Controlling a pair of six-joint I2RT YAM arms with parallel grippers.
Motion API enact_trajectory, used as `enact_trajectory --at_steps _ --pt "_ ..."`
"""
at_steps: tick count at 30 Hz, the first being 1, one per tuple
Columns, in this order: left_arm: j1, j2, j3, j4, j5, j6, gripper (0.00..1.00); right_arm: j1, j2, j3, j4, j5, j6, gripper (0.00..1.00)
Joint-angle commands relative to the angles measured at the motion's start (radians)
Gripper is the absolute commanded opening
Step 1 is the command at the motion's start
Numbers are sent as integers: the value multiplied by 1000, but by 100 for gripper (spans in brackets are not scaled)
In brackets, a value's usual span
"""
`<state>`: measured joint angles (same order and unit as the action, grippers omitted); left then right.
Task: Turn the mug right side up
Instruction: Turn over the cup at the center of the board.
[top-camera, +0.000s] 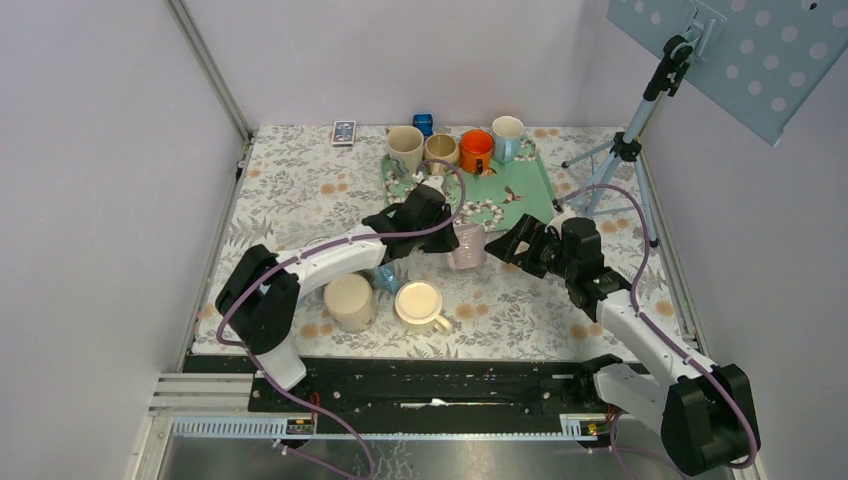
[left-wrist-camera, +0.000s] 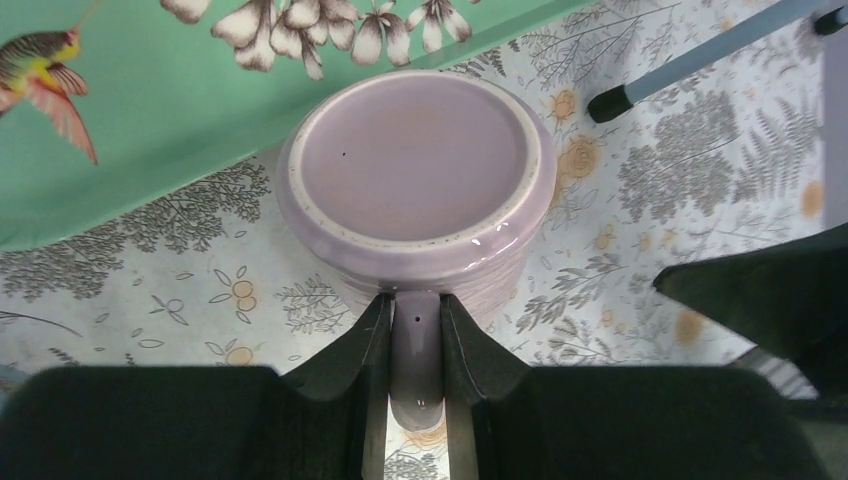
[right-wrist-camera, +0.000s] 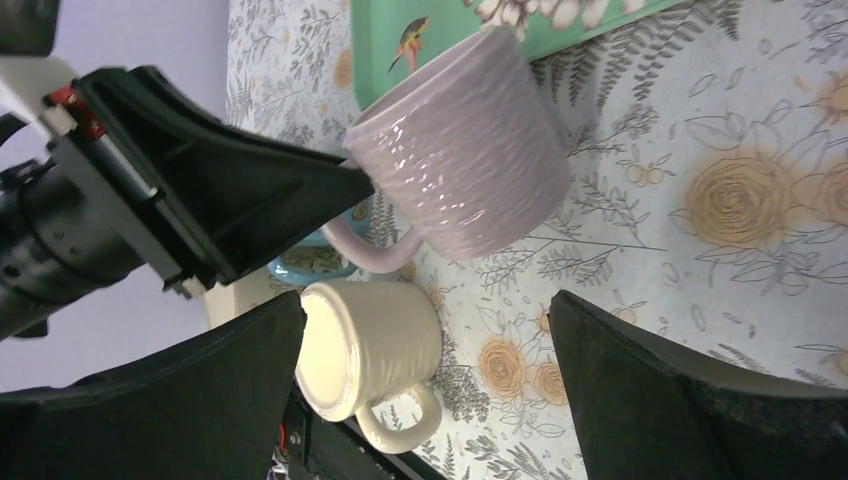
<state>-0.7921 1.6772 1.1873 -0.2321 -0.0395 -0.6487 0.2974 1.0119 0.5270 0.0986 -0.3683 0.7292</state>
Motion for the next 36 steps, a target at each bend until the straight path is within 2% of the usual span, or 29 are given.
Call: enact_trajectory --at_steps 1,6,10,13,22,36 --pt "49 -76 -22 216 140 -168 0 47 -5 7 67 -14 24 100" --pt "102 -72 -89 359 276 -327 0 110 9 10 93 5 73 100" --pt "120 -64 -122 450 331 -413 0 146 49 4 127 7 141 97" --pt "122 -54 -140 506 359 -472 0 156 86 -22 218 -23 220 93" --pt "122 -17 -180 609 385 -606 0 178 148 -80 352 -33 382 79" --pt "120 25 -254 828 399 -801 0 177 150 -160 508 52 577 78"
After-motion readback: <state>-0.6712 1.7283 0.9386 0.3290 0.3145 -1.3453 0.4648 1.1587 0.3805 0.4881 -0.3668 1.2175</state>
